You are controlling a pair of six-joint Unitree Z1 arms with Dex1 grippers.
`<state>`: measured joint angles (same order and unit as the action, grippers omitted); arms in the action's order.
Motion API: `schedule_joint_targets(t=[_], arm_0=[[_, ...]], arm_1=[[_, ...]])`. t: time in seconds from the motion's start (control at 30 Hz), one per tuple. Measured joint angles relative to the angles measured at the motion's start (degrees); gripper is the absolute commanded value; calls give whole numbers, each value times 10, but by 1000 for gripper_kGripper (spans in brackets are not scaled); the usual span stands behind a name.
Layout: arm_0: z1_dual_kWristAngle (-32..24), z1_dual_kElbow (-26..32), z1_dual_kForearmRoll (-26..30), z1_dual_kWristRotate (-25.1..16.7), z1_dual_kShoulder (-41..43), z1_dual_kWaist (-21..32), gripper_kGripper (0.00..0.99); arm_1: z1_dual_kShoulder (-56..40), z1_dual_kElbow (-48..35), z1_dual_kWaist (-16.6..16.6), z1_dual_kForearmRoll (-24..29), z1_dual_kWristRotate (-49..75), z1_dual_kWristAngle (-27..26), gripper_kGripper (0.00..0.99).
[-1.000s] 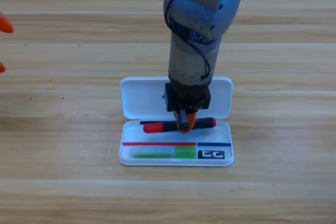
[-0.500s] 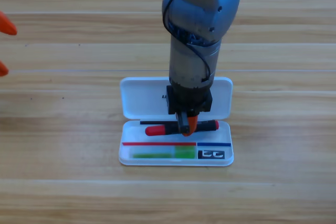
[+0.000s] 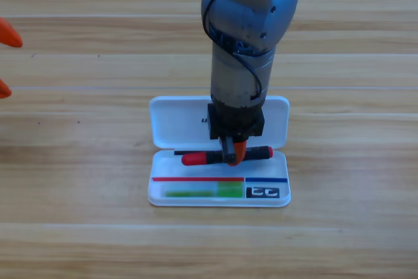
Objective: Clean up eraser and pencils
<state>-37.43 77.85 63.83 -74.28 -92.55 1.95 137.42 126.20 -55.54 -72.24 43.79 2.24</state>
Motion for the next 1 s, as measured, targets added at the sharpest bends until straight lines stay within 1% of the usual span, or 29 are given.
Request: schedule_joint_targets(t=[0.03,0.07,0.1,0.17,0.3,0.53,0.57,0.63,0.67,0.77,0.87,0.9,1.0], arm_0=[[0,0,0,0,0,0,990],[0,0,0,0,0,0,990],[0,0,0,0,0,0,990],[0,0,0,0,0,0,990],[0,-4,-1,0,0,0,990],[0,-13,-5,0,0,0,990],[0,-13,-6,0,0,0,990],[-6,-13,-14,0,0,0,982],[-9,-13,-17,1,0,0,960],[-25,-6,-19,7,-3,0,896],[-37,27,-19,21,-21,-8,831],[-39,38,-19,24,-32,-13,793],[-45,73,-19,35,-79,-35,693]], arm_1=[[0,0,0,0,-2,0,624],[0,0,0,0,-3,0,856],[0,1,0,0,-4,0,920],[1,3,0,0,-8,0,956],[1,5,0,0,-16,0,989],[0,7,0,-8,-21,-2,990],[-2,7,0,-14,-21,-8,990],[-16,-5,0,-32,-23,-42,990],[-28,-18,0,-38,-23,-62,990],[-115,-87,-2,-55,-25,-114,990],[-240,-165,-3,-57,-26,-159,990],[-280,-186,-3,-57,-26,-171,990],[-409,-256,-1,-33,-34,-202,990]])
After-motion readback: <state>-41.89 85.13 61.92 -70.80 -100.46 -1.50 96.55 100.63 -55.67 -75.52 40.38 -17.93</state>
